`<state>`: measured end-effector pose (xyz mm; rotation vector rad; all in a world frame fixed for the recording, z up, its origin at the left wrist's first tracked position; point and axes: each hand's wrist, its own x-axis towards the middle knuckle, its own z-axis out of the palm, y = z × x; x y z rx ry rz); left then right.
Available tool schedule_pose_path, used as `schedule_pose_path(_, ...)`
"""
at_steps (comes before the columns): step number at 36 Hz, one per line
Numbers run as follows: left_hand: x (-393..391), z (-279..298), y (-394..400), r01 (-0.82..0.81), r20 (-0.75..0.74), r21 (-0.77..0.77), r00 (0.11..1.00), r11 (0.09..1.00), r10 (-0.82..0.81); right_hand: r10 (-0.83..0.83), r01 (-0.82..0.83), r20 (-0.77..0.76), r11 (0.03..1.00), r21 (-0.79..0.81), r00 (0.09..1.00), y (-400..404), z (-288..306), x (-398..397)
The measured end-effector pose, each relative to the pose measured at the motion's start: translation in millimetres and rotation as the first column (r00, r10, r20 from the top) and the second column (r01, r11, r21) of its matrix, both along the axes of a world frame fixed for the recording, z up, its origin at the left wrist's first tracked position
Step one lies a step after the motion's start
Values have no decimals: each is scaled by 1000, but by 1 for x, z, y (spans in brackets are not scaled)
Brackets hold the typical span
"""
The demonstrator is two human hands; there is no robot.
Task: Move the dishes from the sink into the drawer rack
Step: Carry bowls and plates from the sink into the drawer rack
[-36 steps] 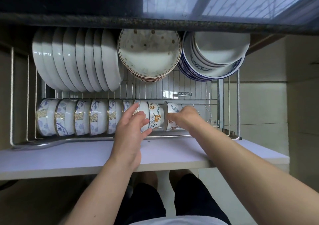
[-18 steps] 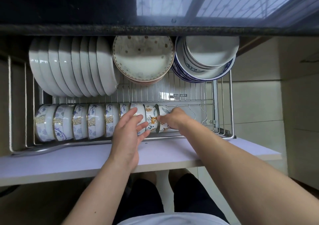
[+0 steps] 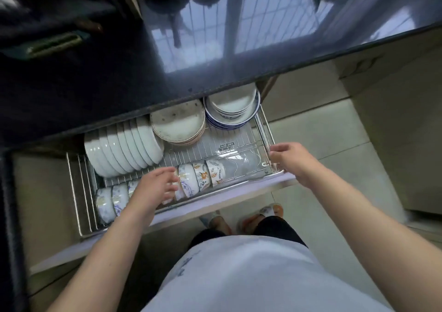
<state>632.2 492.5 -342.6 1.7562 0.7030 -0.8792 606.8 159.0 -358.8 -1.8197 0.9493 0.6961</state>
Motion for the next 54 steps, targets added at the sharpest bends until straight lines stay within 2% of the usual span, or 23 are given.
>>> schedule_pose_path(3,4,23,-19,44,53,14,998,999,-44,-112,112,76,994,9,991,-36,32,-24)
schedule_pose_path(6,12,48,-56,101,110,-4,989,995,-100,-237,225,150,970,91,960,-65,60,-47)
schedule_pose_path(9,20,81,-101,173,174,-55,972,983,-161,-297,266,193,948,172,935,-91,88,-68)
schedule_pose_path(12,23,122,-151,161,287,-128,950,979,-119,-302,255,214,941,221,929,-122,106,-90)
schedule_pose_path(15,12,153,-219,195,388,-204,916,959,-104,-325,271,256,936,226,910,-172,124,-124)
schedule_pose_path(20,-33,176,-366,337,437,-287,879,897,-191,-386,339,328,921,193,862,-283,163,-188)
schedule_pose_path(24,-87,194,-491,548,439,-309,807,777,-394,-538,516,388,840,169,749,-366,199,-240)
schedule_pose_path(27,-127,211,-581,714,482,-266,680,647,-552,-613,624,451,768,147,649,-423,225,-271)
schedule_pose_path(31,-163,226,-673,886,523,-192,456,421,-721,-634,682,516,721,123,576,-486,240,-297)
schedule_pose_path(33,-166,229,-703,904,517,-205,425,375,-743,-642,697,524,707,120,560,-504,241,-304)
schedule_pose_path(40,-140,222,-788,896,510,-256,445,364,-736,-701,757,494,642,123,514,-566,234,-308)
schedule_pose_path(50,-59,207,-910,889,485,-265,457,372,-746,-748,840,504,537,81,431,-697,221,-262)
schedule_pose_path(54,-21,211,-965,915,483,-222,404,338,-777,-810,904,500,412,111,308,-750,211,-251)
